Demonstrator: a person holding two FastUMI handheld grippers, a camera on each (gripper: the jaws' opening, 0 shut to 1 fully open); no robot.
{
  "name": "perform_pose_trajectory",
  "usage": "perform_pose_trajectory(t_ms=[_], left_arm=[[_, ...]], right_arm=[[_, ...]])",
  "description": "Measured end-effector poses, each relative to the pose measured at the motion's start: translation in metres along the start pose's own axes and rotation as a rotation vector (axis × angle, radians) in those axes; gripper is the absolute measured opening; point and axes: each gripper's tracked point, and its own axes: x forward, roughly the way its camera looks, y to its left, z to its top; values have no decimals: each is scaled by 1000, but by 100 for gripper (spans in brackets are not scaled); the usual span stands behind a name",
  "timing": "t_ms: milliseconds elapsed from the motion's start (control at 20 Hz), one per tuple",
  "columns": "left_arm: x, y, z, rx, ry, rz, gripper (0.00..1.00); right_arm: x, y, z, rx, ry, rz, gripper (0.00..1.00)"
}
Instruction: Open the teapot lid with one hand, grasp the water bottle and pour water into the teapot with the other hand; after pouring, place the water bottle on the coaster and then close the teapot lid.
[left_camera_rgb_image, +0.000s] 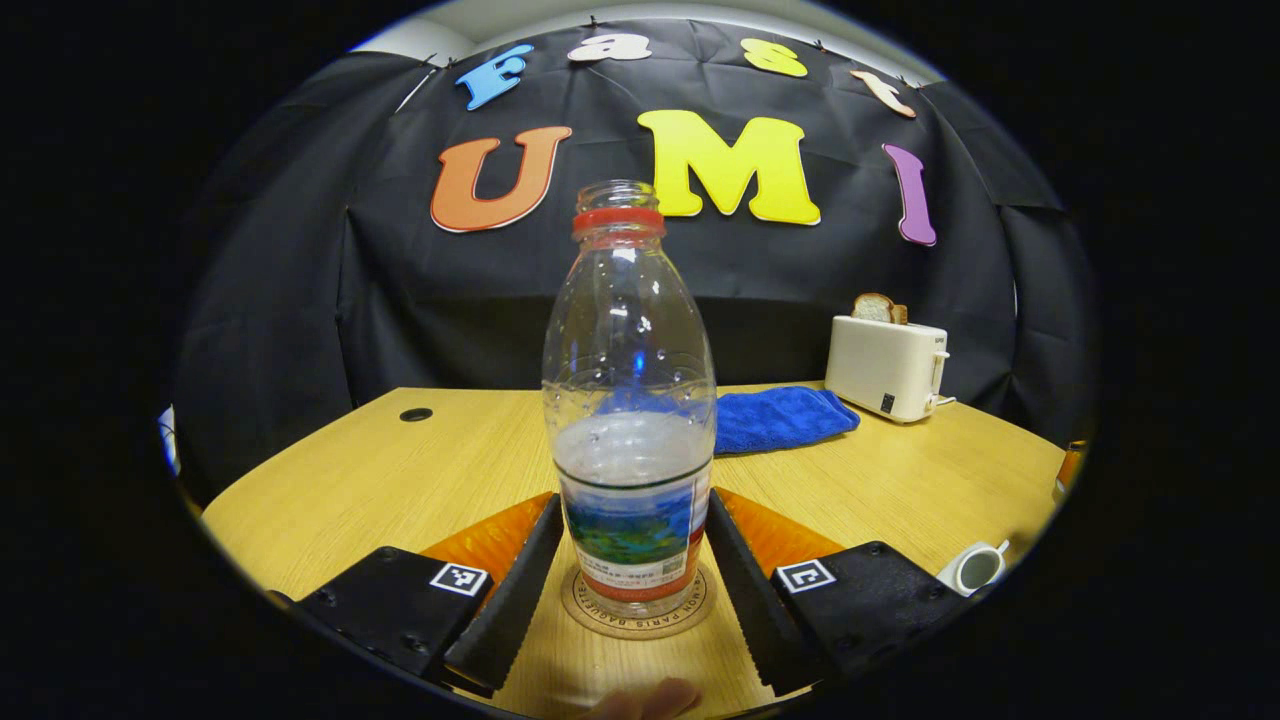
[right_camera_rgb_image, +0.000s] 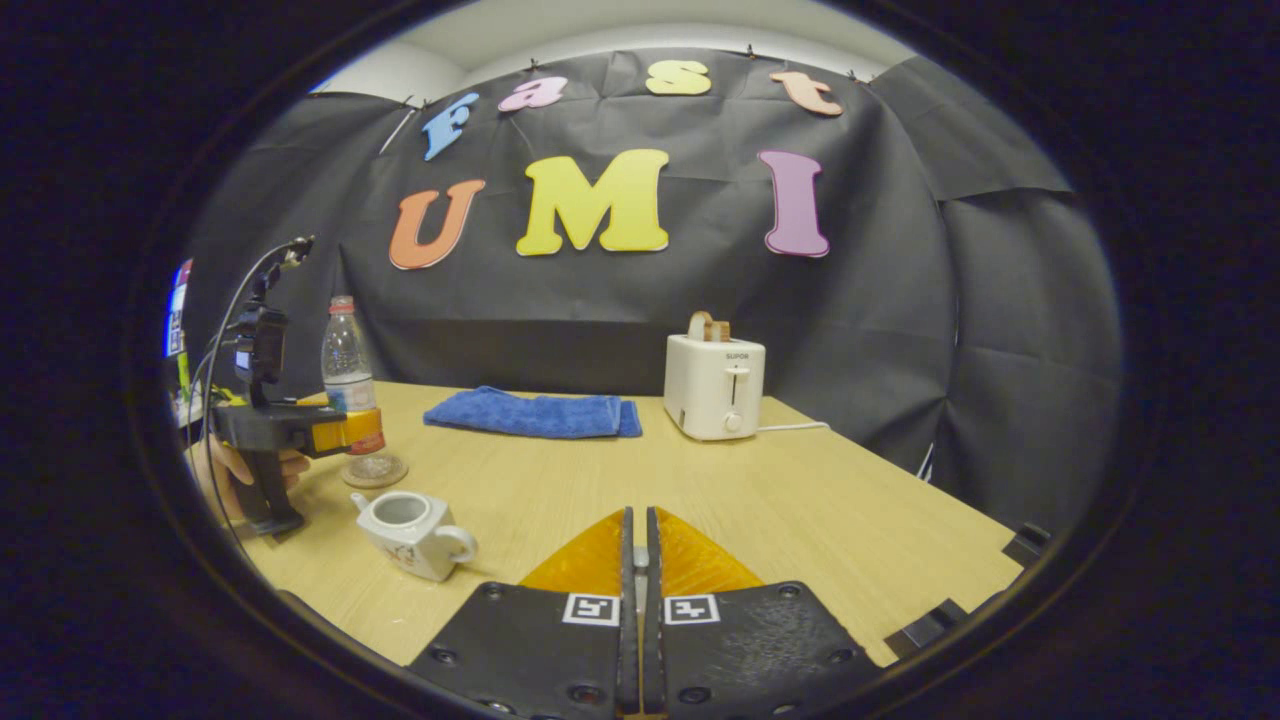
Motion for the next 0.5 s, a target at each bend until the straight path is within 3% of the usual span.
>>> perform_pose_trajectory(t_ms=[150, 500], left_arm=[[-20, -3, -2, 1, -8, -16, 89], [-80, 11, 11, 47, -56, 41, 89]], right_arm=[[-8, -2, 9, -8, -19, -9, 1], [-22, 15, 36, -19, -64, 23, 1]])
